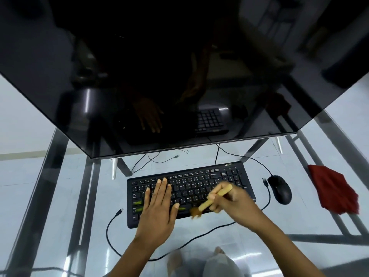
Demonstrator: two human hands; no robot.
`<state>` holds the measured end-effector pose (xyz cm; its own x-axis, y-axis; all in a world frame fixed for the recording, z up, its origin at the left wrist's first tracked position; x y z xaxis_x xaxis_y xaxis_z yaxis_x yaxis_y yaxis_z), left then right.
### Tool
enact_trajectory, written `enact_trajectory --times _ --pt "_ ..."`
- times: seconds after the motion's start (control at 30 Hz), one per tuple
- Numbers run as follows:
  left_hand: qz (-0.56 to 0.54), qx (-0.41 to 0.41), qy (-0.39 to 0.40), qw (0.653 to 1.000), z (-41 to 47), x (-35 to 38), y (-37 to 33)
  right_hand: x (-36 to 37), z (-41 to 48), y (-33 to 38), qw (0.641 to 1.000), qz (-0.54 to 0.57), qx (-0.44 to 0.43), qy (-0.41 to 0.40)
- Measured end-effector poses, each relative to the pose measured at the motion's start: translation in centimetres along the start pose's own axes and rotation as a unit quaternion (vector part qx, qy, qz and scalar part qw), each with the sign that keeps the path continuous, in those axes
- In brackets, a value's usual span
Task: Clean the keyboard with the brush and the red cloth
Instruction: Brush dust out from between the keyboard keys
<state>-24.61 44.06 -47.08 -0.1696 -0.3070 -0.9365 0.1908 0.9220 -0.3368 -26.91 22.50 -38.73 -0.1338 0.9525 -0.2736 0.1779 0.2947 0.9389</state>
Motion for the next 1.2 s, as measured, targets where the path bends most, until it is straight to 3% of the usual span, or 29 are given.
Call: enact_trajectory --times 0.07,0.17,0.23,0.27,0.33,0.4,0.47,0.53,0.6,0.7,0.73,0.8,0.83,0.9,0.97,1.0,1.07,1.1,1.2 --pt "0.006 -0.002 0.003 1.000 -0.2 0.1 0.2 -0.9 0.6 -0.3 0.994 -0.080 -0.040 -0.063" --pt "0.013 -0.006 0.004 1.000 -0.7 0.3 0.6 -1.8 1.4 0.6 0.954 -0.185 -0.126 -0.201" --pt "0.011 -0.007 0.003 1.000 -0.4 0.3 0.4 -1.2 2.5 1.1 0.973 -0.112 -0.104 -0.175" --pt "0.011 -0.009 0.001 1.000 -0.3 0.3 0.3 -0.2 3.1 1.2 0.986 -0.092 -0.079 -0.111" --pt "0.016 -0.011 0.001 1.000 -0.4 0.3 0.5 1.9 3.9 1.3 0.988 -0.130 -0.076 -0.036" --pt "0.021 -0.011 0.000 1.000 -0.6 0.4 0.7 2.4 4.5 2.1 0.970 -0.170 -0.114 -0.128" --pt "0.016 -0.006 -0.005 1.000 -0.5 0.3 0.3 2.5 4.8 2.9 0.959 -0.136 -0.150 -0.199" --pt "0.008 -0.008 -0.008 1.000 -0.2 0.3 -0.1 3.5 5.9 3.2 0.979 -0.099 -0.118 -0.130" --pt "0.013 -0.016 -0.007 1.000 -0.3 0.5 0.2 5.0 6.3 3.1 0.982 -0.147 -0.101 -0.061" --pt "0.017 -0.018 -0.011 1.000 -0.8 0.7 0.5 4.0 5.8 3.3 0.957 -0.160 -0.157 -0.186" --pt "0.015 -0.014 -0.013 1.000 -0.6 0.7 0.2 3.4 5.6 3.0 0.963 -0.114 -0.151 -0.190" --pt "0.011 -0.008 -0.012 1.000 -0.2 0.7 -0.3 2.9 5.5 2.0 0.985 -0.069 -0.113 -0.110" --pt "0.009 -0.008 -0.011 1.000 -0.2 0.7 -0.4 2.9 5.4 1.8 0.987 -0.099 -0.101 -0.078" --pt "0.010 -0.013 -0.013 1.000 -0.3 0.8 -0.1 2.2 5.2 1.4 0.971 -0.159 -0.126 -0.126" --pt "0.010 -0.017 -0.020 1.000 -0.3 0.8 -0.1 1.1 4.6 1.4 0.961 -0.136 -0.136 -0.200" --pt "0.011 -0.016 -0.022 1.000 -0.2 0.7 -0.2 0.8 4.6 1.1 0.970 -0.081 -0.119 -0.196" --pt "0.019 -0.010 -0.018 1.000 0.1 0.7 -0.6 1.0 4.7 0.2 0.992 -0.001 -0.058 -0.110" --pt "0.026 -0.005 -0.014 1.000 0.1 0.7 -0.7 1.1 4.5 0.0 0.995 -0.029 -0.043 -0.087" --pt "0.044 0.001 -0.007 0.999 -0.1 0.8 -1.0 -0.1 4.0 -0.5 0.971 -0.123 -0.084 -0.185"
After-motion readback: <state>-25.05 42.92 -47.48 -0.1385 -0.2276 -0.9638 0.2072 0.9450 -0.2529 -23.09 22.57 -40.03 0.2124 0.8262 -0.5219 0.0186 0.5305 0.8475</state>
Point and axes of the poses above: each hand's wrist, its own z-axis towards the middle knuckle, its own x-axis out of the palm, y = z × x, the point moved 4 cm from there along z, towards the middle knuckle, and after that the axes turned 11 degrees about -x, right-handed, at the moved point
